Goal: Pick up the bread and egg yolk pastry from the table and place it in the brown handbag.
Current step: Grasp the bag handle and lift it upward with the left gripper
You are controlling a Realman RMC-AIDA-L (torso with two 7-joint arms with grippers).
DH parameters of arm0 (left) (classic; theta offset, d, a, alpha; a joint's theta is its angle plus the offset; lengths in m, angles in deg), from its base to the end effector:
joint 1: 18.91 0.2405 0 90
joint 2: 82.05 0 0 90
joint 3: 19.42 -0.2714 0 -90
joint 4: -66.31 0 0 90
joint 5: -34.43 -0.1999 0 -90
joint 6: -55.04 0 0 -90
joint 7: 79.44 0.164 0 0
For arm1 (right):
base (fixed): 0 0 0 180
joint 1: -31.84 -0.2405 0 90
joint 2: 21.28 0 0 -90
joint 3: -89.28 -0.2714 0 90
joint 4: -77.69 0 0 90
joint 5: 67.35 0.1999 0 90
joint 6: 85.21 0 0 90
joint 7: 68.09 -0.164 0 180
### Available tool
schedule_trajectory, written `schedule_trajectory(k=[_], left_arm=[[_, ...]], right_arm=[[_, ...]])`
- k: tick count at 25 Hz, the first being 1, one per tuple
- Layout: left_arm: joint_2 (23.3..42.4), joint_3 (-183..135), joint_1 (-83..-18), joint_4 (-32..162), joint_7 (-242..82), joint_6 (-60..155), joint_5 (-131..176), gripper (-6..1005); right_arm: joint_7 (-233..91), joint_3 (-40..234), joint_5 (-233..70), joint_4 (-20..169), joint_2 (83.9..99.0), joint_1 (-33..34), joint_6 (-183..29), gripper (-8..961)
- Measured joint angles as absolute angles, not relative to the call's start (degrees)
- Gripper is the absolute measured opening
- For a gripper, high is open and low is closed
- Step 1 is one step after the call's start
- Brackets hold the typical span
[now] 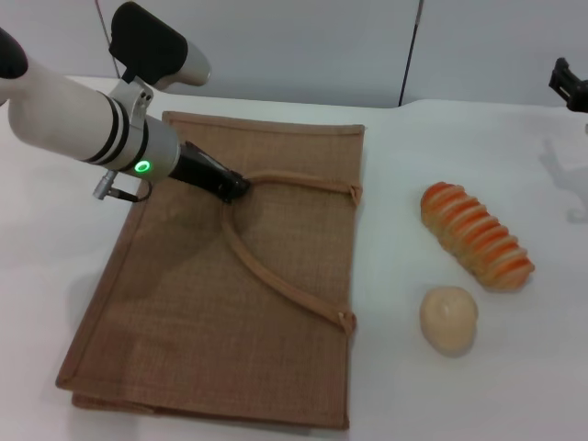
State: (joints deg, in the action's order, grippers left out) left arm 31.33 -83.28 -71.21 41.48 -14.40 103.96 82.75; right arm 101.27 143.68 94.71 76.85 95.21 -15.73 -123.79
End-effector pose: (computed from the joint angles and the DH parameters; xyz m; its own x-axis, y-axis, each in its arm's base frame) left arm -0.2432 0.4613 -0.0457 0.8176 0.5712 0.0731 0.5225 -0.6825 -0.5110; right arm 0.2965 0.4746 0.0040 0.7491 -0.1716 -0.6398 -0.6576 -0.0756 -0.7496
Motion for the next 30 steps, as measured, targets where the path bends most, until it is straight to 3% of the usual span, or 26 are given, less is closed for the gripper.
schedule_trajectory(k=[16, 25, 30], left_arm=[[31.32, -83.5, -70.6, 34.9, -14.0, 108.1, 82.7, 115], [33.99, -83.0, -59.5, -0.2, -16.5, 124.3, 84.0, 115], [33.42, -82.6, -56.3, -15.1, -22.7, 130.1, 83.8, 115]], right_arm=[[101.3, 143.7, 94.3, 77.1, 95.08, -15.4, -123.8, 842], [101.3, 144.6, 94.0, 77.3, 95.18, -15.4, -123.8, 842], [100.8, 146.9, 93.9, 78.0, 95.24, -15.4, -123.8, 842]])
